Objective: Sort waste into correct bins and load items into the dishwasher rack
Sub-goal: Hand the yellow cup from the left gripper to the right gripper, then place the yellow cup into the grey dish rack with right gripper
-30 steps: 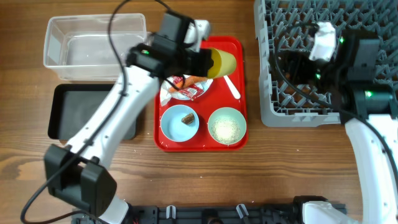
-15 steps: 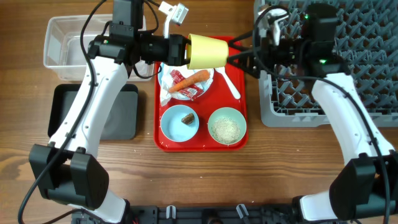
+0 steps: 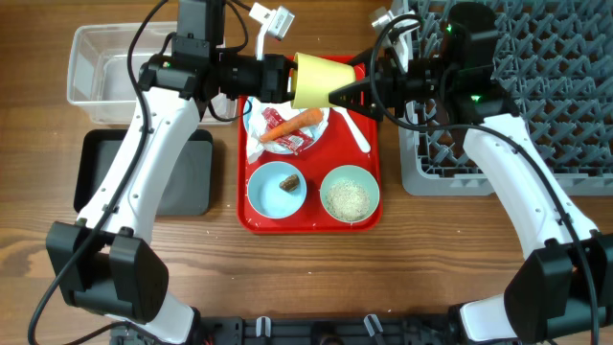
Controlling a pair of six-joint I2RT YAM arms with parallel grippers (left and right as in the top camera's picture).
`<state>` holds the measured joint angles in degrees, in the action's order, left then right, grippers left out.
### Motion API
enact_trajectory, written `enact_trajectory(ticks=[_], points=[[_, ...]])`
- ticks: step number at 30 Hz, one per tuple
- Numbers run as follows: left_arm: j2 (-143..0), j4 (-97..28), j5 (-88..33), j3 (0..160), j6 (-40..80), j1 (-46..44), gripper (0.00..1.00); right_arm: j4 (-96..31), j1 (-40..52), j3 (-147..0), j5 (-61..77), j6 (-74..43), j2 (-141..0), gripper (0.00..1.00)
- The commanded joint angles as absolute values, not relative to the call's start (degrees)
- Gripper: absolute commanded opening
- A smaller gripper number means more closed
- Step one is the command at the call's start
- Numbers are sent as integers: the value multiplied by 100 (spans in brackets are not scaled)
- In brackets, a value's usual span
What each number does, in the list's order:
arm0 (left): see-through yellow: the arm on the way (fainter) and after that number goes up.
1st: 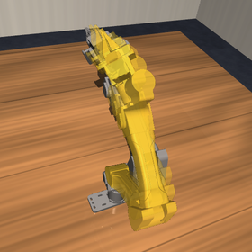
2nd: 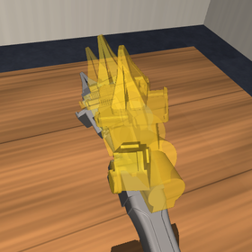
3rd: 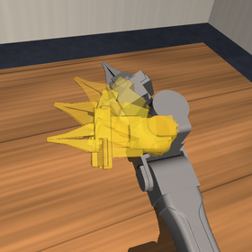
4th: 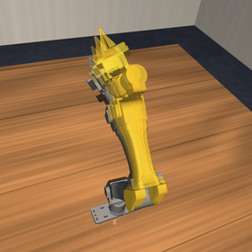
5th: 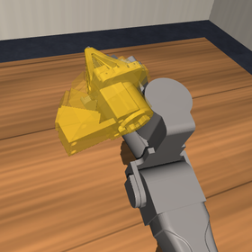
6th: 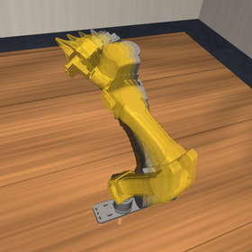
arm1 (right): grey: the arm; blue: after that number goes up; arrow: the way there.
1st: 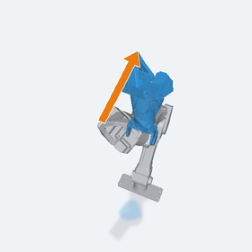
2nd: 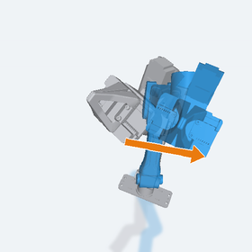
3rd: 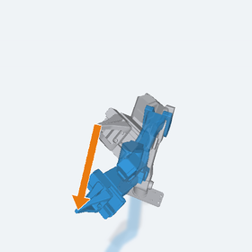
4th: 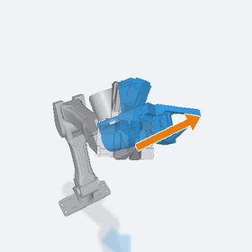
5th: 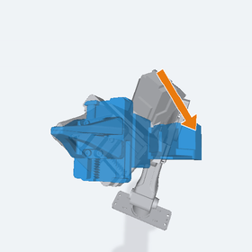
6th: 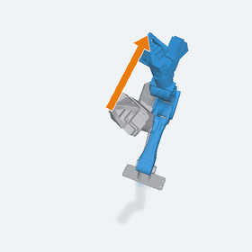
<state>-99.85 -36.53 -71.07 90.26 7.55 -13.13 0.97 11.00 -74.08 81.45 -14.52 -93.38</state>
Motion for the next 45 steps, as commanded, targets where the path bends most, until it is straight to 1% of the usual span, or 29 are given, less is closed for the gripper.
enact_trajectory(ticks=[1,4,5,7,8,9,13,19,23,25,26,28,30,35,37,41,45], points=[[-10047,-3638,-7196,9065,661,-1341,16,137,1135,-7487,8213,-1409,-9367,62],[-10047,-3638,-7196,9065,661,-1339,46,148,1098,-7487,8211,-1396,-9367,60],[-10047,-3638,-7196,9065,661,-1341,50,145,1055,-7487,8211,-1387,-9367,60],[-10047,-3640,-7196,9065,661,-1339,61,145,934,-7487,8211,-1389,-9367,60],[-10047,-3640,-7196,9065,661,-1339,65,145,867,-7487,8213,-1391,-9367,60],[-10047,-3640,-7196,9065,661,-1339,67,139,781,-7487,8213,-1389,-9367,60],[-10047,-3638,-7194,9065,661,-1339,70,-12,250,-7487,8101,-1387,-9367,60],[-10047,-3640,-7185,9065,661,-1339,70,-832,-410,-7487,6783,-1347,-9365,60],[-10047,-3682,-6969,9065,661,-1339,70,-1197,-742,-7489,6195,-1369,-9347,57],[-10047,-3699,-6737,9065,661,-1339,70,-1673,-864,-7489,5253,-1313,-9240,57],[-10047,-3708,-6667,9065,661,-1339,70,-1820,-880,-7489,4921,-1249,-9196,56],[-10047,-3763,-6399,9065,661,-1339,71,-2359,-893,-7489,3465,-1146,-9002,56],[-10047,-3887,-6007,9065,661,-1339,71,-2711,-893,-7489,2423,-1059,-8816,55],[-10047,-4344,-4984,9065,659,-1339,71,-3479,-886,-7489,661,-779,-8401,55],[-10047,-4436,-4670,9065,661,-1339,71,-3931,-884,-7489,296,-746,-8377,55],[-10047,-4464,-4504,9065,659,-1339,73,-4589,-707,-7489,226,-674,-8390,55],[-10047,-4471,-4246,9065,659,-1339,74,-4703,-198,-7489,-217,-663,-8508,56]])
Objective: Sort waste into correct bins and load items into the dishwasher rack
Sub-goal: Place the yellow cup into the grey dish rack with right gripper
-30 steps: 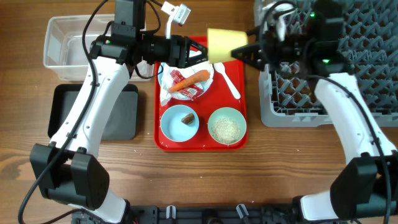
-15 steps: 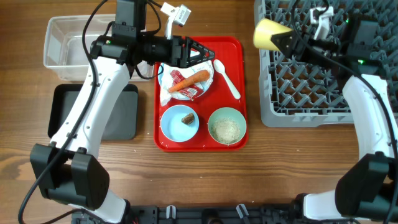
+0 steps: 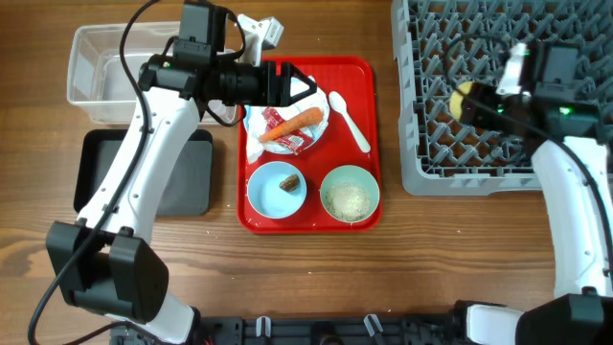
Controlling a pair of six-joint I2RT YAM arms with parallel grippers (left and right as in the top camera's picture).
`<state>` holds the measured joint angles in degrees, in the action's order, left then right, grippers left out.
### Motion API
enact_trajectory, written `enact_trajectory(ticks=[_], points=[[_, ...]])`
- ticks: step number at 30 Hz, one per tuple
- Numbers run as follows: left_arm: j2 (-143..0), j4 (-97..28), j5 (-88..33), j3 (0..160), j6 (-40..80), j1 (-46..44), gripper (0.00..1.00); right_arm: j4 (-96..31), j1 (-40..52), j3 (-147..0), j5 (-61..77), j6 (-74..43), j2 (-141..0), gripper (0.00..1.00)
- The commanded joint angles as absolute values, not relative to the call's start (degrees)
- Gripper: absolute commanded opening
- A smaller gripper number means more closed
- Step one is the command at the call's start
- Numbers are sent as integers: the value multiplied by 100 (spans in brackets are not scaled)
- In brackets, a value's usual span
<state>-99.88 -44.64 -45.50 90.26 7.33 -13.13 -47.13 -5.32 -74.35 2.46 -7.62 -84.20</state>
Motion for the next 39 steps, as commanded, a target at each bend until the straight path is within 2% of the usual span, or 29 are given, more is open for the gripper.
enact_trajectory(ticks=[1,6,11,12,13,15,21,24,27,31,34,35,39], points=[[-10047,-4471,-4226,9065,659,-1339,74,-4685,-69,-7489,-217,-670,-8589,56],[-10047,-4698,-4064,9065,659,-1339,74,-5063,338,-7489,-902,-1055,-9028,56],[-10047,-4919,-3844,9065,657,-1339,75,-5085,338,-7489,-895,-1205,-9209,56],[-10047,-4917,-3844,9065,659,-1339,76,-5068,338,-7489,-851,-1199,-9244,59],[-10047,-4912,-3844,9065,659,-1339,77,-5057,338,-7489,-751,-1186,-9268,75],[-10047,-4917,-3844,9065,659,-1339,77,-4965,338,-7489,-515,-1155,-9292,100],[-10047,-4917,-3846,9065,659,-1339,78,-4707,338,-7618,-180,-1216,-9288,100],[-10047,-4915,-3841,9065,659,-1339,79,-4969,336,-8171,-8,-1197,-9170,100],[-10047,-4950,-3760,9065,617,-1337,89,-5365,346,-8965,576,-764,-9052,100],[-9839,-5054,-3380,9067,596,-1186,93,-5586,727,-9581,1299,-576,-9035,100],[-9511,-5137,-3205,9067,598,-1055,93,-5599,1116,-9574,1317,-604,-9096,99],[-9369,-5225,-3092,9067,593,-1048,96,-5588,1253,-9574,1315,-604,-9126,100],[-8986,-5605,-2095,9067,600,-1063,98,-5277,1715,-9537,947,-600,-9411,100]])
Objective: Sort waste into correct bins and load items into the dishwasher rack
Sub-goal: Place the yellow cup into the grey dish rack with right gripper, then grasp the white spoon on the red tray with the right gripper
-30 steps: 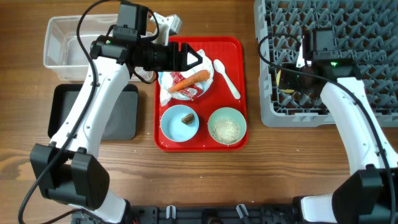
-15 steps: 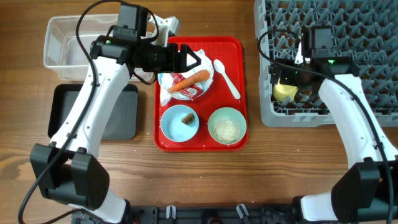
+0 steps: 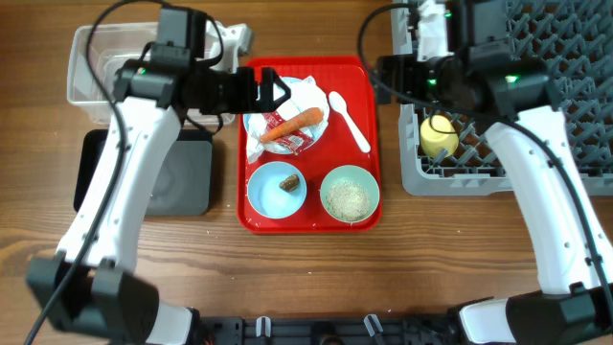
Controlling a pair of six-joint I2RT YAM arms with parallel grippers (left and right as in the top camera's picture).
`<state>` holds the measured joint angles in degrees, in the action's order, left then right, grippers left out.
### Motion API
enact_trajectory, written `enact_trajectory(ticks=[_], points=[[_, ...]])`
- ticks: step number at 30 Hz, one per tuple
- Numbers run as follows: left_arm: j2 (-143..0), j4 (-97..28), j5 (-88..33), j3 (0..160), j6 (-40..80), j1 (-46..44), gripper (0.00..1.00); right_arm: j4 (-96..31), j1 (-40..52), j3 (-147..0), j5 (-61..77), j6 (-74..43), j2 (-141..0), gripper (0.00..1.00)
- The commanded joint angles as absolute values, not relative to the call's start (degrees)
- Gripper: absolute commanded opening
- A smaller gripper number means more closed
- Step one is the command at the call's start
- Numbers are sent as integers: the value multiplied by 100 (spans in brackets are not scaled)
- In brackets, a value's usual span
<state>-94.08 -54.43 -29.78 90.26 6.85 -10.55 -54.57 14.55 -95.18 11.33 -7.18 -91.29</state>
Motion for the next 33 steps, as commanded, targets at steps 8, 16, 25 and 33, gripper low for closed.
enact_trajectory(ticks=[8,16,25,33], points=[[-8965,-5791,-1068,9067,1245,-928,100,-4515,2067,-9507,725,-598,-11000,88],[-8967,-5922,-838,9067,1890,-318,100,-4338,2080,-9502,687,-119,-12405,66],[-8967,-5927,-845,9067,1892,-320,100,-4174,2073,-9478,563,93,-12945,37],[-8969,-5920,-843,9067,1892,-320,100,-4027,2064,-9251,532,89,-12997,4]])
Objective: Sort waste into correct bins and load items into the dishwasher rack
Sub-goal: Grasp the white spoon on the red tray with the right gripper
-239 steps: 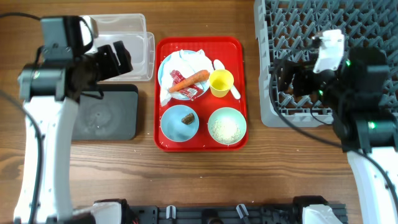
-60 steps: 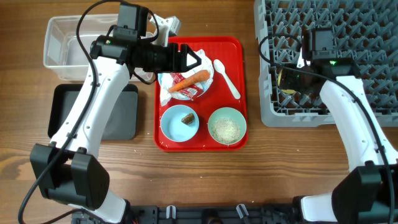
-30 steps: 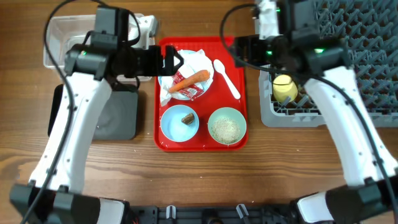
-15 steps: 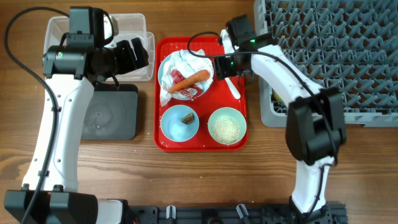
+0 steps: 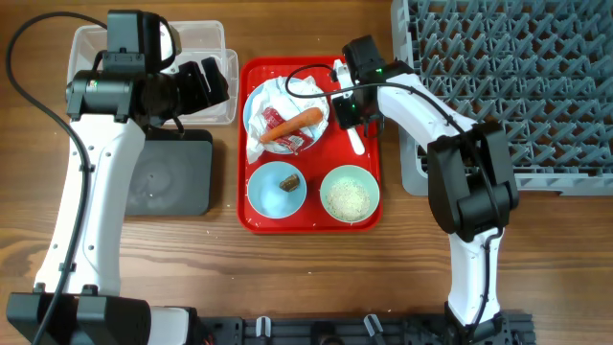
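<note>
The red tray (image 5: pixel 308 218) holds a white plate (image 5: pixel 257 107) with a carrot (image 5: pixel 295 122) and a red-and-white wrapper (image 5: pixel 283 142). It also holds a blue bowl (image 5: pixel 278 188) with a brown scrap, a green bowl (image 5: pixel 349 195) of grains, and a white spoon (image 5: pixel 358 137). My right gripper (image 5: pixel 344 107) is low over the spoon's bowl end, and its fingers are hidden under the wrist. My left gripper (image 5: pixel 207 80) is open and empty over the clear bin (image 5: pixel 105 48). No yellow cup shows in the grey dishwasher rack (image 5: pixel 517 86).
A black bin (image 5: pixel 172 177) lies in front of the clear bin, left of the tray. The rack fills the back right, its left wall close to the tray. My right arm crosses the rack's left front corner.
My right gripper has moved from above the rack's left edge onto the tray at the spoon. My left gripper has moved left from the plate's edge to over the clear bin. The yellow cup no longer shows.
First both grippers met at a yellow cup above the tray's back edge. Then my right gripper held the cup over the rack and my left stood open by the plate. Then the cup stood in the rack's left front. Now my right gripper is at the spoon.
</note>
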Controlling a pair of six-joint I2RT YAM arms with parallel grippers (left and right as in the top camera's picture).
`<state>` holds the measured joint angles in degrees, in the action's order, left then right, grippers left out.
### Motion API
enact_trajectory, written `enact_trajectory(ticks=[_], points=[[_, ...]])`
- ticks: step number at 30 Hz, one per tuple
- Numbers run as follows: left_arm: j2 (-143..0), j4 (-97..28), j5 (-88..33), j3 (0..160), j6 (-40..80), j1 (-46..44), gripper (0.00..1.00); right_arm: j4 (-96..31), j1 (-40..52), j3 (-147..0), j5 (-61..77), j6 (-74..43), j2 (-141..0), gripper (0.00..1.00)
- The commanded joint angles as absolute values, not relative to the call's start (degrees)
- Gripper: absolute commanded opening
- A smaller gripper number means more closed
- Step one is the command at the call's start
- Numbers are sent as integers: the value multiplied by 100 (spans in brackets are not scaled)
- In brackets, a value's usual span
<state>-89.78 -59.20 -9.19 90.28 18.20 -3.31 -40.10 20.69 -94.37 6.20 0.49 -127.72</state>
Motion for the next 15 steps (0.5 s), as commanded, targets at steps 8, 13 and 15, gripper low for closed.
enact_trajectory(ticks=[8,13,15], points=[[-8969,-5922,-845,9067,1890,-320,100,-4276,2036,-9638,534,-27,-12405,4],[-8969,-5924,-845,9067,1892,-320,100,-4303,1874,-9679,534,-64,-11618,4],[-8967,-5924,-845,9067,1892,-320,100,-4311,1833,-9679,534,-71,-11445,4]])
